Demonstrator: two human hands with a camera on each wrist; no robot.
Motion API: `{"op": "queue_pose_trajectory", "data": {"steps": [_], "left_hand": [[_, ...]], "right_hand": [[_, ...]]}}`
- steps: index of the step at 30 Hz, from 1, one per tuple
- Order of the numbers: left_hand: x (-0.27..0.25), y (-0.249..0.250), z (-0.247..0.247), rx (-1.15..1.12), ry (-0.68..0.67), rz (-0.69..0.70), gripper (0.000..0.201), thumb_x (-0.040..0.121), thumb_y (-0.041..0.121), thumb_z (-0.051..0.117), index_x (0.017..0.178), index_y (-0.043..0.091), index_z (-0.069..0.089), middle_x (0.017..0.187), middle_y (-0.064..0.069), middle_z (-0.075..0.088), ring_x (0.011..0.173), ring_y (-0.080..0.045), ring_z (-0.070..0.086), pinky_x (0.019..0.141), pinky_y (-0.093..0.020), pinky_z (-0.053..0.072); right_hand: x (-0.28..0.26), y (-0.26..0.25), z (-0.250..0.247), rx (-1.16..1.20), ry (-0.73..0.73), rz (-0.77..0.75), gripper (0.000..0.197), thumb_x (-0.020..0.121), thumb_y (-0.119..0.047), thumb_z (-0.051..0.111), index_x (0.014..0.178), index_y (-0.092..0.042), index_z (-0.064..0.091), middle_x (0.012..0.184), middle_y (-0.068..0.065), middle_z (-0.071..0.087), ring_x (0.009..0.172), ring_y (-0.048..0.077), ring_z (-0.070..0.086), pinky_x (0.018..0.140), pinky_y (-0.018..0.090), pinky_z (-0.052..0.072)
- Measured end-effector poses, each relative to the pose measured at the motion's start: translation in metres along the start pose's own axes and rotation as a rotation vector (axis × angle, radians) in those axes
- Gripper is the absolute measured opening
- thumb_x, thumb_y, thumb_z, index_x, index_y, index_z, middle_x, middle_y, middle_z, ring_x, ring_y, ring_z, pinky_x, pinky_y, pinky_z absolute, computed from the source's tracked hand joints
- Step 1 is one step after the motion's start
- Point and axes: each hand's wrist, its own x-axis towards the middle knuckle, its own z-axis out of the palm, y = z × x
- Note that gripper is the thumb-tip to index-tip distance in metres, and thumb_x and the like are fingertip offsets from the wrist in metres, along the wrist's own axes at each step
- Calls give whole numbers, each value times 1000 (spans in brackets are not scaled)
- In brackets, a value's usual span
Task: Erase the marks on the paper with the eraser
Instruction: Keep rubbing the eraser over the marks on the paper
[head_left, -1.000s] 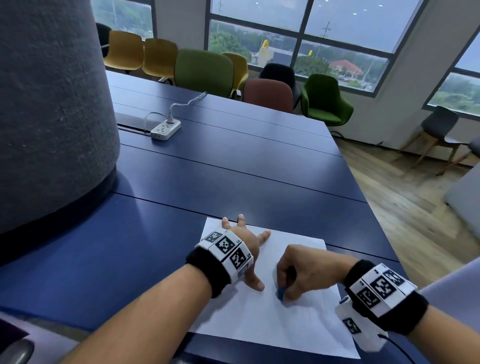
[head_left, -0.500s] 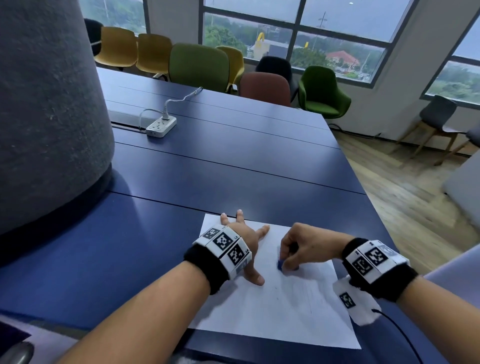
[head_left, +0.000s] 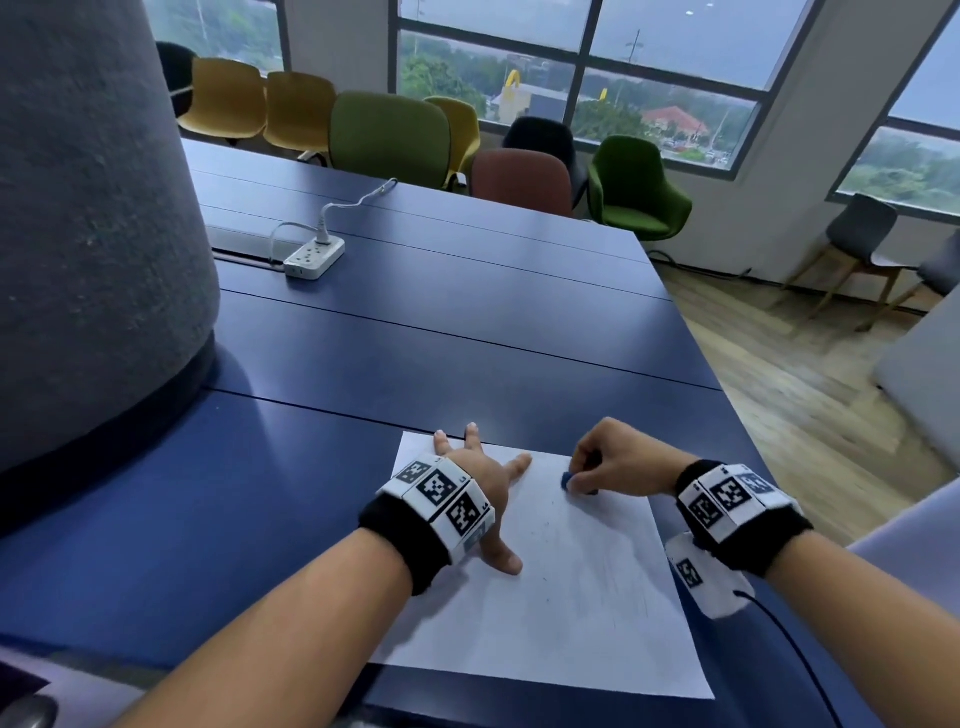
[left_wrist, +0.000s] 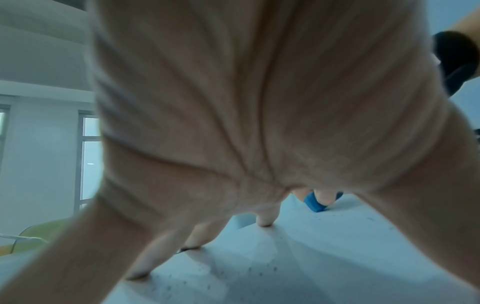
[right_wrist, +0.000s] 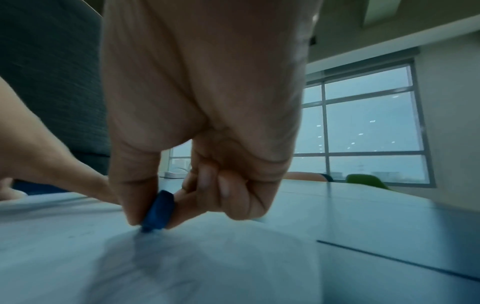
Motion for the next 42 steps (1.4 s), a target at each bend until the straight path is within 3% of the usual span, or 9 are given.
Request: {"op": "queue_pose_trajectory", "data": {"steps": [5, 10, 15, 20, 25, 29, 34, 40, 42], "left_hand": [[-3, 2, -2, 24, -16, 3, 127, 66, 70, 72, 151, 41, -18, 156, -27, -21, 140, -59, 0, 111, -53, 27], [-3, 1, -3, 10, -20, 4, 127, 67, 69, 73, 151, 41, -18, 156, -27, -22, 140, -58, -2, 112, -55, 25], [-1, 2, -1, 9, -21, 0, 128, 65, 69, 74, 150, 43, -18, 156, -25, -22, 140, -59, -2, 109, -56, 31], [1, 0, 0, -1, -6, 4, 128, 64, 70, 74, 151, 43, -17, 156, -26, -22, 140, -59, -3, 110, -55, 31], [-1, 2, 0, 25, -14, 8, 129, 64, 70, 74, 151, 42, -18, 156, -27, -20, 139, -60, -1, 110, -55, 29], [-4, 2, -2, 24, -18, 3, 128, 66, 70, 73, 151, 42, -18, 156, -27, -22, 140, -59, -2, 110, -55, 29], [-7, 2, -4, 55, -22, 6, 127, 67, 71, 70, 151, 38, -19, 155, -31, -19, 140, -59, -1, 113, -56, 22], [-12, 3, -5, 58, -1, 22, 124, 70, 69, 70, 153, 35, -16, 155, -33, -16, 142, -56, 3, 114, -54, 20], [-12, 3, -5, 57, 0, 26, 124, 70, 68, 70, 153, 35, -15, 155, -32, -16, 142, -56, 3, 114, -54, 18]], "right_hand": [[-13, -7, 13, -7, -201, -33, 9, 75, -20, 77, 72, -12, 72, 62, -8, 66, 55, 3, 54, 61, 22, 46], [-3, 5, 5, 41, -12, 0, 9, 77, -16, 75, 71, -10, 73, 68, 1, 71, 56, 4, 57, 61, 23, 48], [-17, -11, 15, -69, -181, -88, 9, 76, -17, 77, 72, -13, 70, 63, -8, 65, 52, 1, 55, 60, 22, 48], [-10, -9, 12, -129, 27, -69, 14, 73, -17, 77, 67, -14, 65, 61, -10, 60, 52, 4, 51, 56, 24, 46], [-31, -27, 21, -183, -277, -162, 11, 73, -17, 80, 74, -15, 69, 63, -14, 62, 52, -2, 53, 53, 13, 42], [-22, -17, 19, -95, -49, -132, 14, 73, -15, 78, 68, -17, 65, 60, -14, 61, 52, -3, 53, 56, 19, 44], [-37, -27, 28, -74, -321, -167, 13, 71, -20, 81, 73, -18, 69, 67, -10, 68, 57, 0, 54, 58, 17, 45], [1, -18, 14, -66, -28, -155, 15, 74, -23, 81, 74, -12, 71, 65, -8, 61, 52, 2, 48, 54, 18, 41], [-1, -17, 17, -42, -39, -153, 14, 74, -20, 80, 75, -10, 70, 65, -8, 60, 53, 2, 48, 55, 18, 41]]}}
